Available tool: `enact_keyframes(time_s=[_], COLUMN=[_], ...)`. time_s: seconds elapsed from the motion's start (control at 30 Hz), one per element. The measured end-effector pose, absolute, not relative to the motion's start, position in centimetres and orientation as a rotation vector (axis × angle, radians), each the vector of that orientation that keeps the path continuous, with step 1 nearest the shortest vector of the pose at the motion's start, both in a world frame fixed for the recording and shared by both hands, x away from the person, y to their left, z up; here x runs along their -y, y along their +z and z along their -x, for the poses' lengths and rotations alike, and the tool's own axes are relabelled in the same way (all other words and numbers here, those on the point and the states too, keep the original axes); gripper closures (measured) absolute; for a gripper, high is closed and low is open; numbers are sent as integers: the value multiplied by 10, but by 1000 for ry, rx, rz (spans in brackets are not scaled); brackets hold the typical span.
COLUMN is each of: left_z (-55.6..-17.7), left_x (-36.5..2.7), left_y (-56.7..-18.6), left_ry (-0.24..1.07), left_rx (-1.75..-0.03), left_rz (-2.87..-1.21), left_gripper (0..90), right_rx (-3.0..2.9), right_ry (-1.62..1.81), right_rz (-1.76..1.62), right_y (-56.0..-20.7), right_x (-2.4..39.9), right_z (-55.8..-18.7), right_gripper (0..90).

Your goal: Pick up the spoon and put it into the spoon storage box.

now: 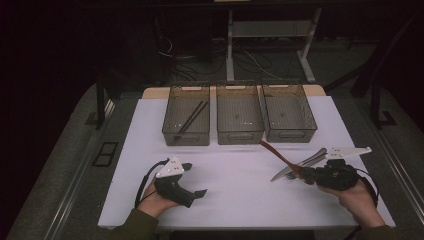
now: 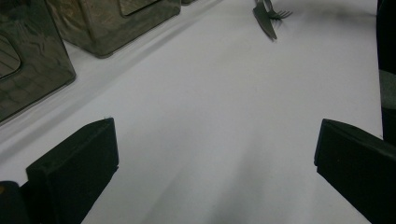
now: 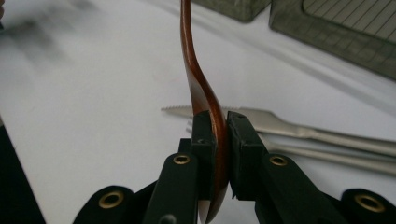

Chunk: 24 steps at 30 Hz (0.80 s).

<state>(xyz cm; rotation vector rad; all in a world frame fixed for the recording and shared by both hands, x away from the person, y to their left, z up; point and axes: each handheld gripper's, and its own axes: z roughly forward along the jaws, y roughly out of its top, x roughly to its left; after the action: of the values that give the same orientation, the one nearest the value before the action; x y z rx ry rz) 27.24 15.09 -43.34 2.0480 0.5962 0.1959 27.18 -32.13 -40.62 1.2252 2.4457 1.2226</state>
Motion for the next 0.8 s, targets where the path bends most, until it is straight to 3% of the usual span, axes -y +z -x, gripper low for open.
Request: enact_keyframes(time_s=[0.8], left_z=[-271], left_x=[-149], left_y=[-434], left_ry=[205], left_rx=[-595], left_rz=[-2052], left_gripper=[0], right_rx=[-2331], right_ry=[1239], right_rz=[-1275], right_y=[-378], right_x=[298], right_z=[-321], right_gripper=[818])
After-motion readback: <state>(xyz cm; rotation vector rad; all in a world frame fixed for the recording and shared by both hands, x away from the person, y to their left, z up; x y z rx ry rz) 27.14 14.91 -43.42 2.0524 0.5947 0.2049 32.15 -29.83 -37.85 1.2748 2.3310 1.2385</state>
